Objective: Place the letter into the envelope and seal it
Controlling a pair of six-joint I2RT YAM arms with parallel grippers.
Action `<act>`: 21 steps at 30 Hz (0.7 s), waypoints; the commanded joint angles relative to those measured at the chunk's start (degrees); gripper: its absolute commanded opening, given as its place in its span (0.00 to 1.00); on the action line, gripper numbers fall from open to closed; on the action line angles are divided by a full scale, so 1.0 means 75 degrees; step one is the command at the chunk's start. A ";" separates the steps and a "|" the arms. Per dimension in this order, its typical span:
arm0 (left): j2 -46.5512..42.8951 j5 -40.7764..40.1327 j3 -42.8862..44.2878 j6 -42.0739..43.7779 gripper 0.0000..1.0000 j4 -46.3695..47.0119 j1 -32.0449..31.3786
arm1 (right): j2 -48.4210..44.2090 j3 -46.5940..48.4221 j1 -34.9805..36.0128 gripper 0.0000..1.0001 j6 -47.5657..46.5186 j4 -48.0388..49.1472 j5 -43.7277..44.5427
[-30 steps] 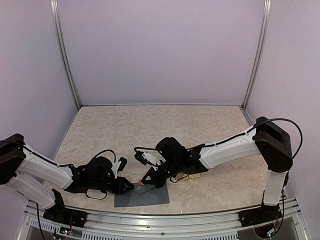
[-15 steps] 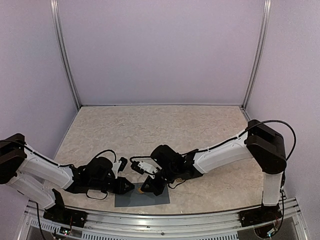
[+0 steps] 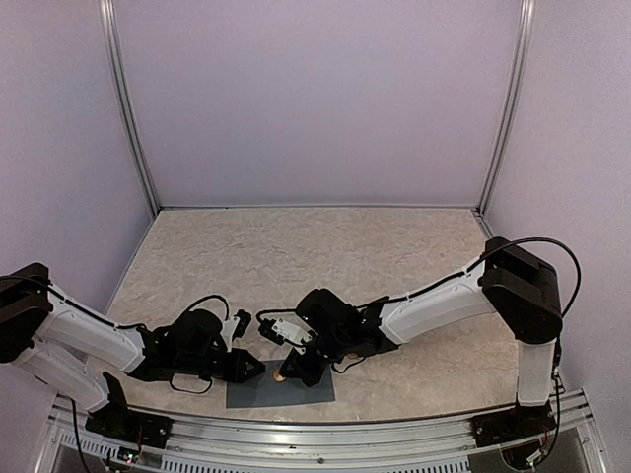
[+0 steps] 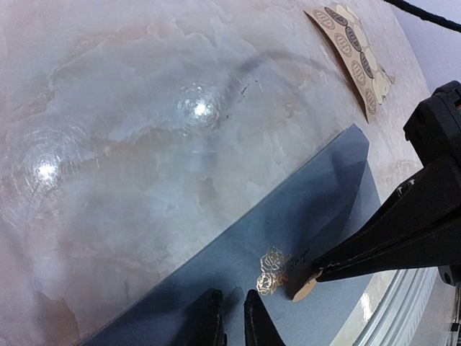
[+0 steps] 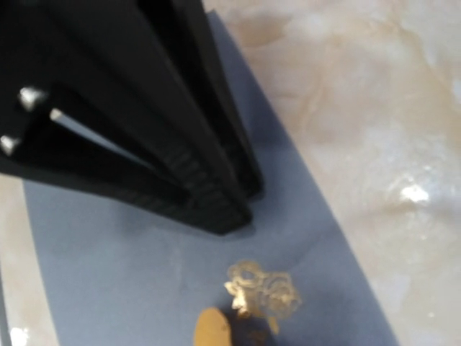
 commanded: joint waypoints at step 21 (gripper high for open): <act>-0.0047 -0.0138 -0.0192 -0.0081 0.09 -0.0338 -0.0056 | -0.0350 -0.0310 0.0362 0.00 -0.0611 0.0588 0.0707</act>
